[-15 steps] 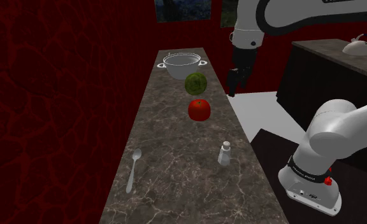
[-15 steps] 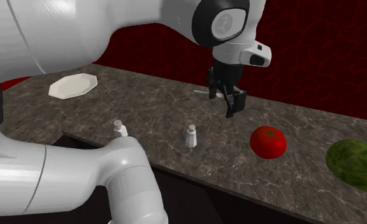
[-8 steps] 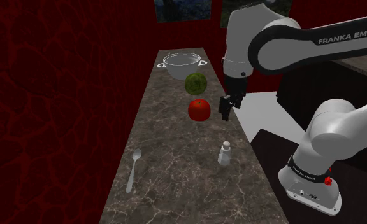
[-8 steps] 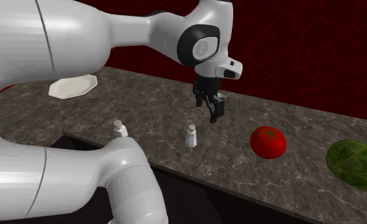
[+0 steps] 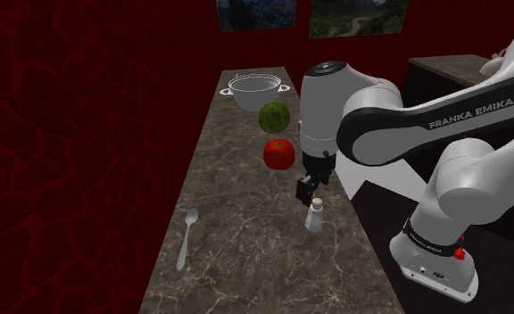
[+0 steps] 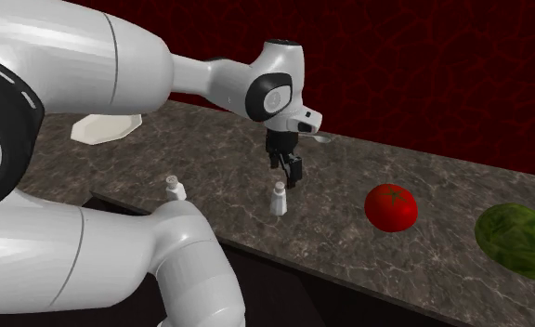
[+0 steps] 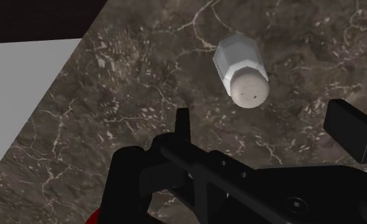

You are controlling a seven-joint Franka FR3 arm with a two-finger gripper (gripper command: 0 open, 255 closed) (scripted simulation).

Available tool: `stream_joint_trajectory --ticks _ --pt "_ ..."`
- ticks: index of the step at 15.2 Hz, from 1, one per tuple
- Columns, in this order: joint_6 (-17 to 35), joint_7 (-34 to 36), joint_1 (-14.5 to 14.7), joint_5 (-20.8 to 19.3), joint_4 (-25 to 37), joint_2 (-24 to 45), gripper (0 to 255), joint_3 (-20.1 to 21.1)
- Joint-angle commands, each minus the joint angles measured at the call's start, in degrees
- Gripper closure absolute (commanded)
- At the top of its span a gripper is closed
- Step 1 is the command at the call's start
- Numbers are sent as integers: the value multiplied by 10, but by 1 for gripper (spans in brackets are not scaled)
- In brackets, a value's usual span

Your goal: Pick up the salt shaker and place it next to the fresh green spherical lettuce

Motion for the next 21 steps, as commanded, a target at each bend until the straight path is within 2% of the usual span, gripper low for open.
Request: stream_joint_trajectory --ticks 1,7,14,15,21 --pt "24 6 0 4 -10 13 0 12" --pt "77 7 -1 11 -40 38 0 26" --pt "77 7 -1 11 -40 38 0 26" --pt "77 7 -1 11 -40 37 255 26" --pt "77 7 -1 11 -40 37 255 26"
